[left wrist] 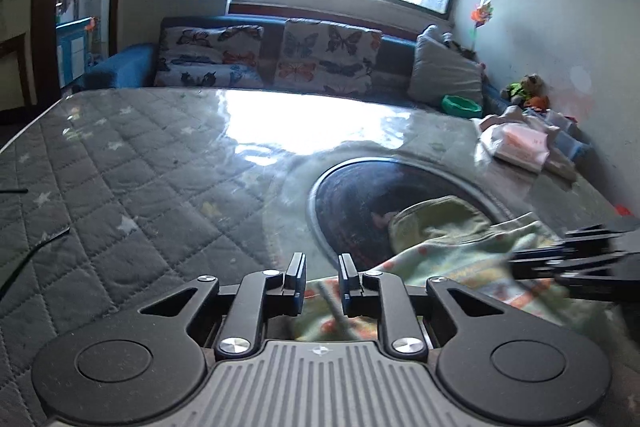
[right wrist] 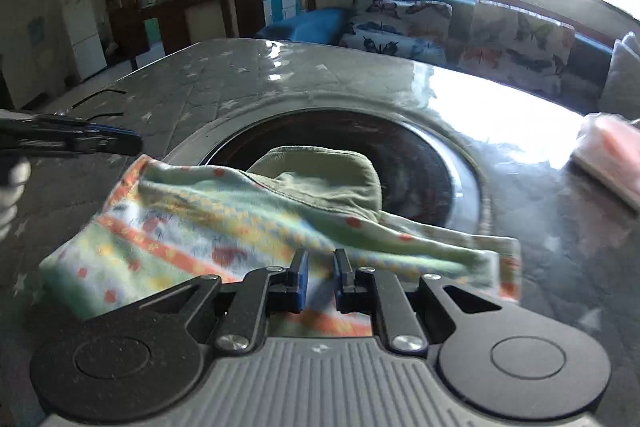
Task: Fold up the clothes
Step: 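Open both grippers and release the folded shirt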
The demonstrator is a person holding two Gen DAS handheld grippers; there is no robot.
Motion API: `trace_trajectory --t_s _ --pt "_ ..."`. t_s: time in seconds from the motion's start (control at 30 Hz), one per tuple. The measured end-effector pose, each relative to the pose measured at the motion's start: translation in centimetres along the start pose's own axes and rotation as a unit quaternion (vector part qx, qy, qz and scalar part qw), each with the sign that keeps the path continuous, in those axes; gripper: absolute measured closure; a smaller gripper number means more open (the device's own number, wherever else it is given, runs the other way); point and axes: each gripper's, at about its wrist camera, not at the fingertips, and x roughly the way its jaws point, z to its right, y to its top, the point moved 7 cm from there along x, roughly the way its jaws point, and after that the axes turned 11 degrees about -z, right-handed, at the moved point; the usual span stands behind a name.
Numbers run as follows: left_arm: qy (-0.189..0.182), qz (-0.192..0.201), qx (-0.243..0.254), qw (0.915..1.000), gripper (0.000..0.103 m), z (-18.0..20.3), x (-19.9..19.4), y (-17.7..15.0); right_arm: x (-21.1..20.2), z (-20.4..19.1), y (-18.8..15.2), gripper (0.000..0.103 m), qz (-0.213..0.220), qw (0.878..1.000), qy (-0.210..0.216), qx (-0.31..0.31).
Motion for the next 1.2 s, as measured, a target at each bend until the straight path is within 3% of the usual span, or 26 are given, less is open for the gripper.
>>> trace_trajectory --t_s 0.2,0.3,0.63,0.83,1.03,1.2 --pt "-0.061 -0.012 0.026 0.9977 0.084 3.9 -0.7 -0.4 1.1 -0.3 1.9 0.088 0.017 1.000 -0.012 0.001" --pt "-0.088 -0.026 0.037 0.9951 0.084 5.9 0.1 -0.5 0.6 -1.2 2.2 0.086 0.024 1.000 0.002 -0.009" --pt "-0.082 -0.065 0.038 0.9938 0.084 6.8 4.2 -0.5 -2.7 -6.4 -1.9 0.086 0.014 0.994 0.043 -0.099" --pt "-0.064 -0.069 0.042 0.9947 0.084 6.7 4.5 -1.4 -3.9 -9.3 -4.7 0.086 0.022 0.989 0.039 -0.139" --pt "-0.094 -0.030 0.051 0.9938 0.084 8.3 0.3 -2.4 -5.5 -8.5 -4.9 0.086 0.045 0.993 0.040 -0.105" --pt "-0.105 -0.038 0.061 0.9919 0.084 9.7 -1.0 -5.5 -5.0 -7.1 -5.5 0.086 0.042 0.996 0.032 -0.074"
